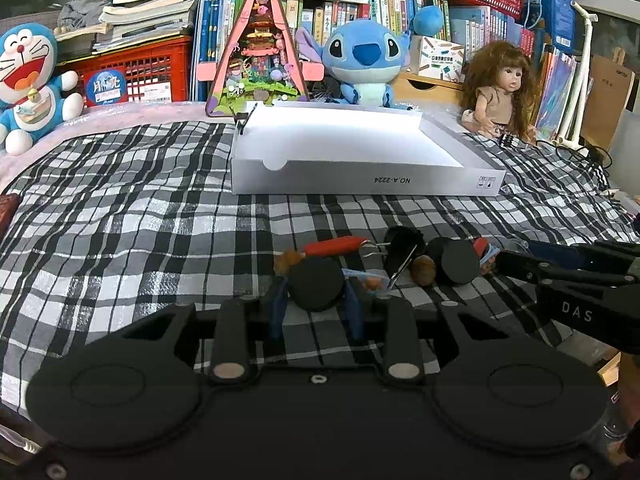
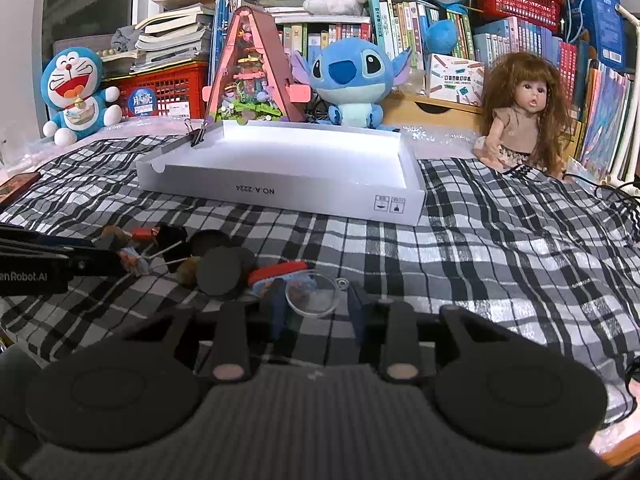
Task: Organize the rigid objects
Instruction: 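Grasp the black round disc with the left tool while the right tool grasps the clear plastic cup, then carry the disc into the white tray and open the left tool while the right releases the cup there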
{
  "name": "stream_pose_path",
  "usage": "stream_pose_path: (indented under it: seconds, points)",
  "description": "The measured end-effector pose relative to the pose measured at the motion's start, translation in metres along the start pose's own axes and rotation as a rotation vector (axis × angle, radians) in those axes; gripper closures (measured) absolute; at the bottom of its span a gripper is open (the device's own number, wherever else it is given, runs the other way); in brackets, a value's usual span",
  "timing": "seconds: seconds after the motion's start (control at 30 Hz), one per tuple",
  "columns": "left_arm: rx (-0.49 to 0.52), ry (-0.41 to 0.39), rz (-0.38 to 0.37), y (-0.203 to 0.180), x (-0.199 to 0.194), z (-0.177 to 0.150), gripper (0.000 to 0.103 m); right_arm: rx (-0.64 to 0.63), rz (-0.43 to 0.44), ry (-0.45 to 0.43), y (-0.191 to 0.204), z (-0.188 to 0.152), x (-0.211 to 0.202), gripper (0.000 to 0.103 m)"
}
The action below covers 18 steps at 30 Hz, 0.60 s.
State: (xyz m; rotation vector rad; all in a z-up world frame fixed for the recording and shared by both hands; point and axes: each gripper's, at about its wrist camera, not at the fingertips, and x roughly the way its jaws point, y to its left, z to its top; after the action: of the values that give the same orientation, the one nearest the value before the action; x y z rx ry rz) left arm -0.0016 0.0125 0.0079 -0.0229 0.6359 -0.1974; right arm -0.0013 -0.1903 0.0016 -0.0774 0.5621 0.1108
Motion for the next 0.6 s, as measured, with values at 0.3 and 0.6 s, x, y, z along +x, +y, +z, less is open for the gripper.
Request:
stream_pose_path:
  seconds: [0.3,0.6]
  points:
    - [0.021,-0.041,0.008,0.001,-0.008,0.015,0.074,-0.001,0.001,-0.008,0.000,0.007,-0.003,0.065]
    - [0.028,-0.059,0.003,0.001,0.000,0.045,0.074,0.029,-0.007,-0.020,-0.006,0.027,0.002,0.066]
